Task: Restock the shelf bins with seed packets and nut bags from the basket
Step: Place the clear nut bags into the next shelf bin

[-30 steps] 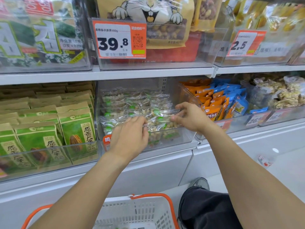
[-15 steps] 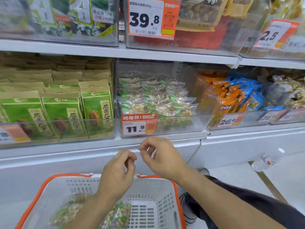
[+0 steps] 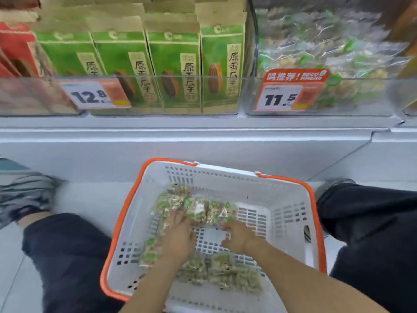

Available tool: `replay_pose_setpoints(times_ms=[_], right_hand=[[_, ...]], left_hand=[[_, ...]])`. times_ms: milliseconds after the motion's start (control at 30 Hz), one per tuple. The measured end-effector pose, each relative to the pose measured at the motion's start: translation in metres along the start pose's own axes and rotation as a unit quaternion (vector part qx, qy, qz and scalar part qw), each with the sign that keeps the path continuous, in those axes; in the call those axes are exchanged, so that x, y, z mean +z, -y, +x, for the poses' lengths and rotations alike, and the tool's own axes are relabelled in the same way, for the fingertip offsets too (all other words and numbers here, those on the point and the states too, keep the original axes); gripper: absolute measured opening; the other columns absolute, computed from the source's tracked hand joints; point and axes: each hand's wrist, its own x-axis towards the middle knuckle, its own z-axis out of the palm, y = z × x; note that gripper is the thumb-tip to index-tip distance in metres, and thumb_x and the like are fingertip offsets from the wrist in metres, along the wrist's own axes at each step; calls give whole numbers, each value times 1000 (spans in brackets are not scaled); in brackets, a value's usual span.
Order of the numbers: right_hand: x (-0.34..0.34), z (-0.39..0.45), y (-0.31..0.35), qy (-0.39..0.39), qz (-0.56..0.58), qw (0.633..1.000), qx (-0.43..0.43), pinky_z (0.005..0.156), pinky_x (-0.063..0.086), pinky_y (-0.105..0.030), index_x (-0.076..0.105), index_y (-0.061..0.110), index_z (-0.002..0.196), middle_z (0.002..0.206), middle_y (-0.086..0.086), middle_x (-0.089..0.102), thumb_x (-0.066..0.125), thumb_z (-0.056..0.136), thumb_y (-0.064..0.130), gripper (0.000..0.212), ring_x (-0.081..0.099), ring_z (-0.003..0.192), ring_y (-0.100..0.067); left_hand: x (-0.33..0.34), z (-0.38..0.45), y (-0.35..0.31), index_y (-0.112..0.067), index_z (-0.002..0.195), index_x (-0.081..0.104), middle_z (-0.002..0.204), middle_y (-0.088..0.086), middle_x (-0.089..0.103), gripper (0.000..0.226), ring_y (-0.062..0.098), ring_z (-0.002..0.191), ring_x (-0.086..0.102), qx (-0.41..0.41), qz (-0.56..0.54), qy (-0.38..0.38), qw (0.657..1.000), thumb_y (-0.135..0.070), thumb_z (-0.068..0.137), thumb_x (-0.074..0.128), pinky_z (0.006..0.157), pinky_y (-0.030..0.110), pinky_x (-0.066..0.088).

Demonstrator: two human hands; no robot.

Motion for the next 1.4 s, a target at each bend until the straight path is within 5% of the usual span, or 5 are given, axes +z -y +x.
replay_pose_setpoints(times_ms=[333,633,867,1200,1400], right_hand=[[40,-2,-4,166,-92,981,40,109,42,-35,37,19,151,158,-7,31,83,81,28,84,43,137,-30],[16,-14,5,176,-45,983,32,87,56,-31,50,17,146,156,-7,38,76,88,26,64,54,128,-30],[-24,-34,13,140,332,930,74,76,59,-36,60,-2,130,145,-12,47,59,95,-2,35,75,76,-23],[-25,-44,32,-13,424,905,-36,87,60,-41,79,7,99,118,1,68,81,82,15,19,68,109,-22],[-63,-50,54,-99,181,975,-87,83,60,-44,72,20,104,116,0,68,92,68,18,41,70,92,-22]], left_hand=[[5,-8,27,-29,119,60,149,10,35,43,30,137,35,-65,-74,-132,986,-12,81,71,106,46,42],[-14,-2,21,-16,156,7,62,2,62,74,16,54,59,-173,-240,-80,952,-36,100,51,44,27,39],[-10,5,22,-12,123,63,105,12,51,41,24,86,53,-169,-126,-170,963,-40,95,58,82,34,48],[-12,-6,10,-4,136,42,119,15,64,90,29,107,62,-209,-221,-89,948,-40,68,87,88,38,52],[-42,-33,5,-11,150,31,146,9,46,111,30,117,58,-298,-569,56,764,-40,62,91,100,44,50]])
